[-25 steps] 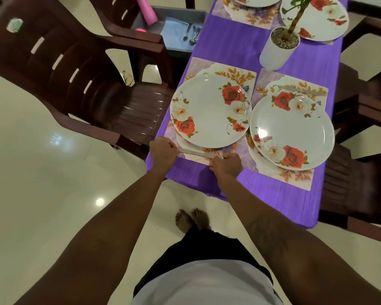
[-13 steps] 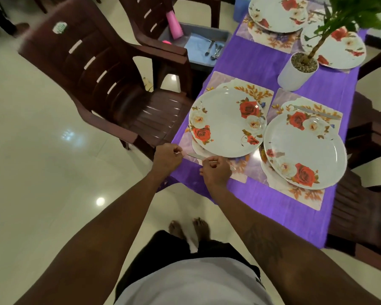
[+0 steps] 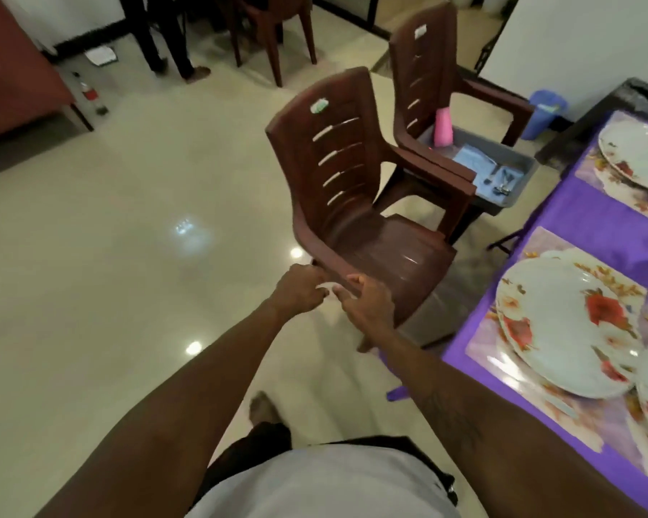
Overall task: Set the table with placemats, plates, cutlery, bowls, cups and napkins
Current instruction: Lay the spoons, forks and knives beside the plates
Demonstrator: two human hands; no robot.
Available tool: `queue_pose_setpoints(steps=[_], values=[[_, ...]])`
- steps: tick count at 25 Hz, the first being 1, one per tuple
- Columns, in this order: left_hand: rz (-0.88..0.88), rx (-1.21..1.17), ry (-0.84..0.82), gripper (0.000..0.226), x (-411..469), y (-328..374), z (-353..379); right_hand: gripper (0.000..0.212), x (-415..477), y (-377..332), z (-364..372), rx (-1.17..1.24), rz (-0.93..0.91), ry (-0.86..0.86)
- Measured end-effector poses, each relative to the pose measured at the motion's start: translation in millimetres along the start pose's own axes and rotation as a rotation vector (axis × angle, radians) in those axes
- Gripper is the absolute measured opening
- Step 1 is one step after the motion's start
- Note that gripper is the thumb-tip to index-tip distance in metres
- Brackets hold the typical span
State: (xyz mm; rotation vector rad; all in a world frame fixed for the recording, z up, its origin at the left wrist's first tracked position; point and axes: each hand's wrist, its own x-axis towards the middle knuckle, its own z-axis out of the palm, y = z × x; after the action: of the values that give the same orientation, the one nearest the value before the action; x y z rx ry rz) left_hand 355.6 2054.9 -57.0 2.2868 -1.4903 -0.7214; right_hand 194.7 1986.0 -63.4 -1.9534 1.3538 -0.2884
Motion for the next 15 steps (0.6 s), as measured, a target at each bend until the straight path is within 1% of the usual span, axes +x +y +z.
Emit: queue_pose_setpoints(steps=[2,5,8,10,15], values=[[-0.02,0.042,-0.043,0.035,4.4,-63.1,-37.4,0.043,8.1,-48.4,36.0,-0.031,-0.085,-0.036],[-0.114,0.051,-0.025,0.043,20.5,-141.8,-89.1,0.052,30.3,-114.8,95.4,-0.05,-0.167,-0.084],[-0.123,0.07,-0.039,0.044,45.4,-186.2,-129.0,0.049,64.2,-169.8,143.3,-0.049,-0.245,-0.083],[-0.111,0.092,-0.06,0.044,78.2,-214.6,-153.9,0.047,103.8,-204.7,166.1,-0.03,-0.272,-0.069],[-0.061,0.144,-0.113,0.048,192.7,-279.4,-206.5,0.046,221.1,-245.8,210.5,-0.017,-0.234,0.002]])
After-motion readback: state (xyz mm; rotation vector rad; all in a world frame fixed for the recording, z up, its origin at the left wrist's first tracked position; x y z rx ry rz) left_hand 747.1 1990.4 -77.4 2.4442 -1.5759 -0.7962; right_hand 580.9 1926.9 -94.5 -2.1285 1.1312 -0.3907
